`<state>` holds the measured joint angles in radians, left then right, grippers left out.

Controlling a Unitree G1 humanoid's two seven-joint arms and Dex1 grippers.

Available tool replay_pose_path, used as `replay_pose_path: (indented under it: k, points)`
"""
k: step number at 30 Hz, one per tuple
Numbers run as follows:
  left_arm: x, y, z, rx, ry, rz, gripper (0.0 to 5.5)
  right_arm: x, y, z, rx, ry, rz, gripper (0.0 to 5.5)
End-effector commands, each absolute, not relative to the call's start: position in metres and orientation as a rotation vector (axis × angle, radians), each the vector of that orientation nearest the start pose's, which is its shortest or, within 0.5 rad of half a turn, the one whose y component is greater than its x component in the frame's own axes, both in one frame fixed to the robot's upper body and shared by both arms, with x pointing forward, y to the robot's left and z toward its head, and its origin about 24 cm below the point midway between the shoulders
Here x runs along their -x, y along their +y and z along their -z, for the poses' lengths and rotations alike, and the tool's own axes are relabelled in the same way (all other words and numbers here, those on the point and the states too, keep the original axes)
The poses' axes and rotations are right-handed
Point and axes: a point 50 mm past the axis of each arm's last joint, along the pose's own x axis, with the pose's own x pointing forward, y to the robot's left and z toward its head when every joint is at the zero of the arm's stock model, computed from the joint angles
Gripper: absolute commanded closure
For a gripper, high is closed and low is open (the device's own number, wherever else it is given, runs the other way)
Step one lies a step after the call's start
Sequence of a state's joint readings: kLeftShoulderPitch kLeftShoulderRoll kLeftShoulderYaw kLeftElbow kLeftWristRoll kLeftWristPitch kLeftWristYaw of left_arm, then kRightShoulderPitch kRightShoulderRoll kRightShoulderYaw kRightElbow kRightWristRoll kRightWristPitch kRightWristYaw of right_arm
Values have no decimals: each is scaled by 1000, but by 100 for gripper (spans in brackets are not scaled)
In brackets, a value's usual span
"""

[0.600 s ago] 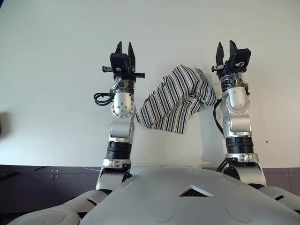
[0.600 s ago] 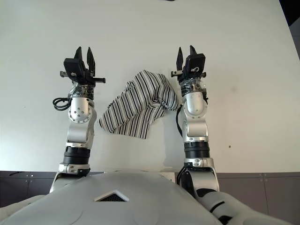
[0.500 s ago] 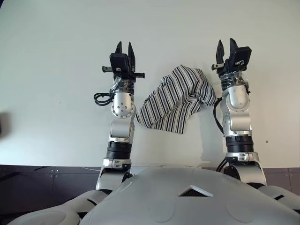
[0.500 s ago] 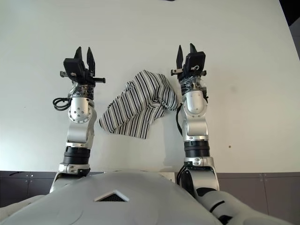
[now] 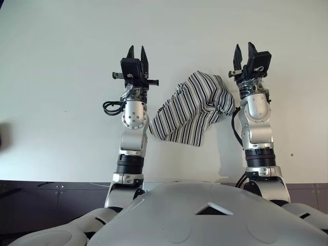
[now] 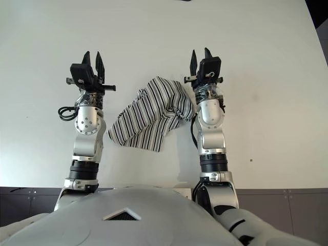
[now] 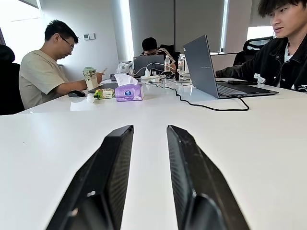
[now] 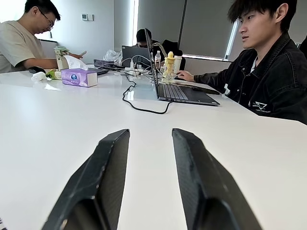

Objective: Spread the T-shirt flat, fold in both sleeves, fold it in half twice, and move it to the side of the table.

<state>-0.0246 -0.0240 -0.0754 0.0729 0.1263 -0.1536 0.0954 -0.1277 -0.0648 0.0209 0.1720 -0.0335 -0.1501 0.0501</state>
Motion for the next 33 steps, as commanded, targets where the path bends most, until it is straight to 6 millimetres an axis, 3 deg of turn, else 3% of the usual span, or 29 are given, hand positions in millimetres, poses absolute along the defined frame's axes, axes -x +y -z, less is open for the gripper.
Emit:
replay_pose_path:
  k: [1,19,22,27,30,33]
  points:
    - [-260,125,-51,-119,-134,14,423,-277,-145,-47,103,-91,-101,388]
    - [-255,127,-53,-154,-128,23,423,-275,-146,-46,129,-65,-143,388]
    - [-252,127,-65,-238,-167,175,423,-265,-153,-62,197,-125,-334,388]
    - [-243,126,-82,-271,-76,601,423,-243,-202,-92,377,22,-827,388]
    - [-234,114,-88,-288,-47,810,423,-236,-211,-95,458,128,-1039,388]
    - [-219,109,-78,-282,39,974,423,-233,-211,-87,498,218,-1174,388]
